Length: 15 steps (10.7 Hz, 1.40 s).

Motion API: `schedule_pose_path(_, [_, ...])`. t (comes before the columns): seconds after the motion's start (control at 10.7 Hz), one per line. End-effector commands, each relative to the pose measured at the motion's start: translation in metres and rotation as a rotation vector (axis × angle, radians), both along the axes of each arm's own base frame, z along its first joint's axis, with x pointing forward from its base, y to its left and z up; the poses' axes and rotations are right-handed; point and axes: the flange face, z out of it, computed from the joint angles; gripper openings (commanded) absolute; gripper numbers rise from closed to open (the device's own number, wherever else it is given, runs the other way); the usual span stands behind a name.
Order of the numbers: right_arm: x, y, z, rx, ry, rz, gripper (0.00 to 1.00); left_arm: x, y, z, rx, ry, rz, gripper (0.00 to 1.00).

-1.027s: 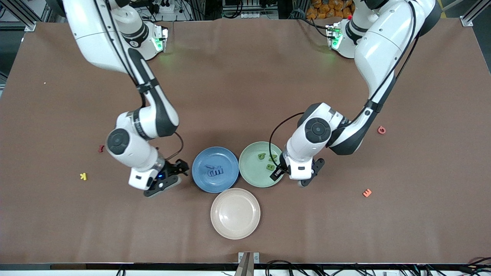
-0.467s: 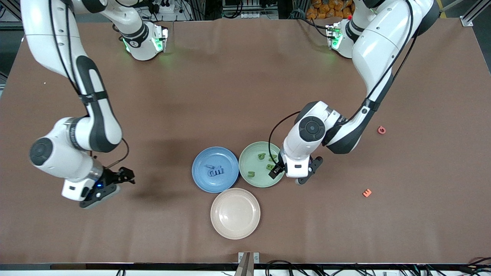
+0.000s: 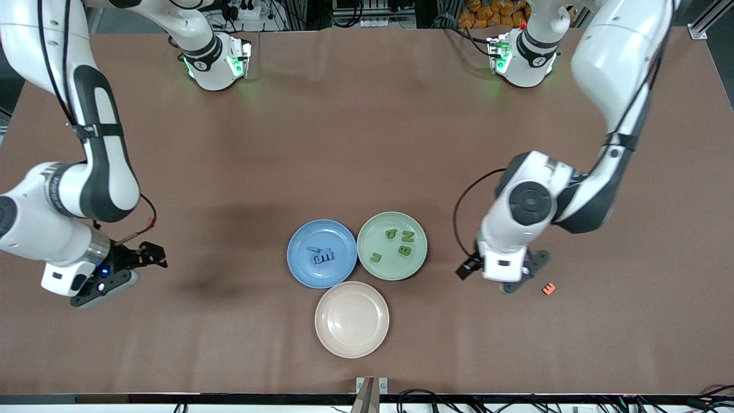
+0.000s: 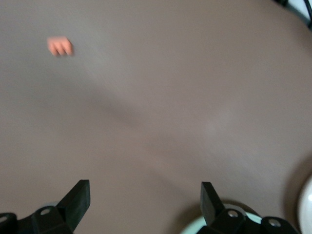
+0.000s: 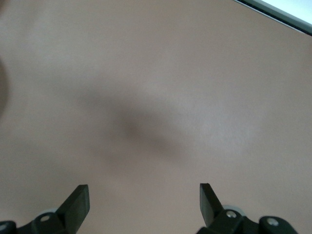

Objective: Sort letters by color into matching plates

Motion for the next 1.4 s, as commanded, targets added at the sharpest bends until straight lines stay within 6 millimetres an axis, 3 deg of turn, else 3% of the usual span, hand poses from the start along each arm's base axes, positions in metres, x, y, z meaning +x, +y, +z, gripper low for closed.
schedule_pose_path(0.0, [-0.022, -0.019, 0.062, 0.009, 0.023, -0.02, 1.0, 0.001, 0.05, 0.033, 0.052, 0.035, -0.092, 1.0])
schedule_pose_path(0.28, [-0.048, -0.022, 0.113, -0.002, 0.101, -0.156, 1.0, -0.011, 0.083, 0.042, 0.089, 0.144, -0.175, 1.0])
schedule_pose_path(0.65, [-0.081, -0.036, 0.178, 0.012, 0.146, -0.279, 1.0, -0.056, 0.137, 0.065, 0.093, 0.233, -0.32, 1.0])
schedule_pose_path(0.75, [-0.088, -0.034, 0.195, 0.015, 0.142, -0.359, 1.0, -0.065, 0.142, 0.068, 0.093, 0.244, -0.351, 1.0])
schedule_pose_path(0.93, [-0.098, -0.009, 0.222, -0.02, 0.114, -0.482, 1.0, -0.081, 0.152, 0.079, 0.111, 0.248, -0.387, 1.0])
schedule_pose_path(1.12, [-0.107, 0.018, 0.232, -0.05, 0.135, -0.572, 1.0, -0.103, 0.168, 0.091, 0.093, 0.247, -0.424, 1.0])
schedule_pose_path(1.31, [-0.113, 0.026, 0.245, -0.049, 0.132, -0.582, 1.0, -0.125, 0.19, 0.107, 0.066, 0.201, -0.428, 1.0])
